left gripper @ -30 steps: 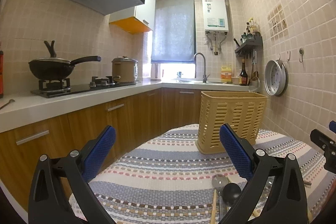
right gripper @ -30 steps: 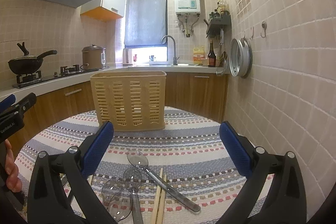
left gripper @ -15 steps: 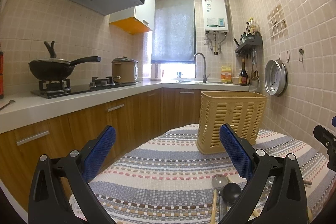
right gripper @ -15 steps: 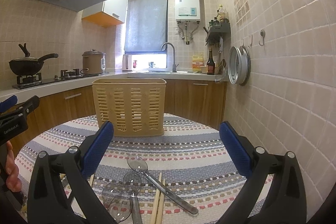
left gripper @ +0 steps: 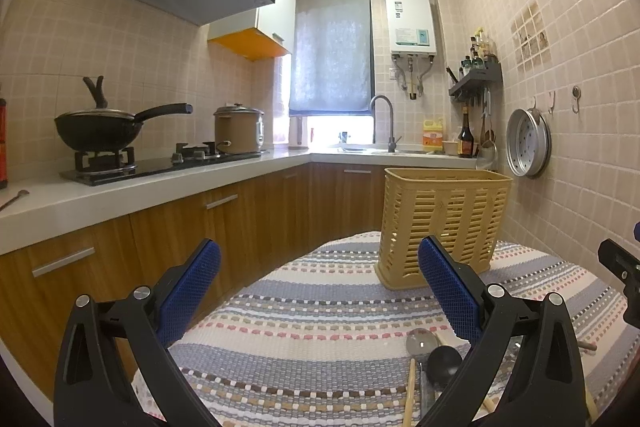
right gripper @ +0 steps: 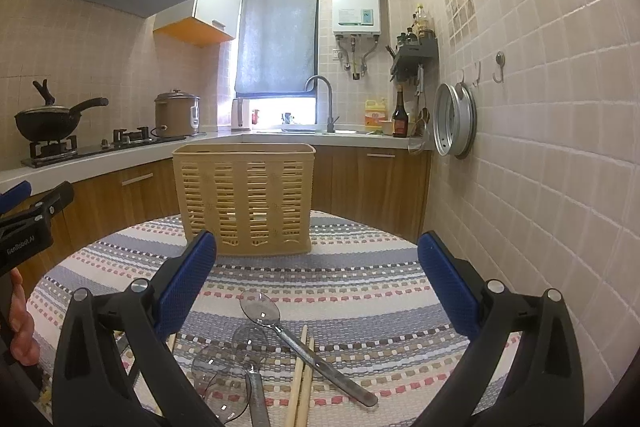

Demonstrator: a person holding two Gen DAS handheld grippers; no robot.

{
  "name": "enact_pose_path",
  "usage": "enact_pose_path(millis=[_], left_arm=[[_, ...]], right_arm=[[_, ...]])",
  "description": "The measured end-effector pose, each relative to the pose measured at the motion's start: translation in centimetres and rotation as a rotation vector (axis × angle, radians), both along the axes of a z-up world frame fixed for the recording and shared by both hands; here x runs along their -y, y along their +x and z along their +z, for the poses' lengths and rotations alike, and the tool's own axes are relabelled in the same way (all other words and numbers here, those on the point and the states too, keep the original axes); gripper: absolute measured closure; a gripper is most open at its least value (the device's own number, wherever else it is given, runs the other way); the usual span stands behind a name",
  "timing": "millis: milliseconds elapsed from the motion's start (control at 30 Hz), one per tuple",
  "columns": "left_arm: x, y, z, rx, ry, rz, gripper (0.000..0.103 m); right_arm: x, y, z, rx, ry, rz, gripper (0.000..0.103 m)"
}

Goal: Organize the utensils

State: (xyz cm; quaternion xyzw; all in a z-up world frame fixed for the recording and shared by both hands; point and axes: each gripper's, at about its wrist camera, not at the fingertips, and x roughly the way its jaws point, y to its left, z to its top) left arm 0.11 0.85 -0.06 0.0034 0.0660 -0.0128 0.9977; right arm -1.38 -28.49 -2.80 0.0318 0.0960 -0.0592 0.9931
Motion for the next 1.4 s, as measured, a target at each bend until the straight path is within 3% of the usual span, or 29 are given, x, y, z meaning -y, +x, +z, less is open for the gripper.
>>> enact_pose_path(millis=[1400], left_arm=[[-0.01, -0.07, -0.05, 0.007, 0.003, -0.005, 0.007]], right_arm=[[-0.38, -0.45, 0.2, 0.012, -0.026, -0.014, 0.007]])
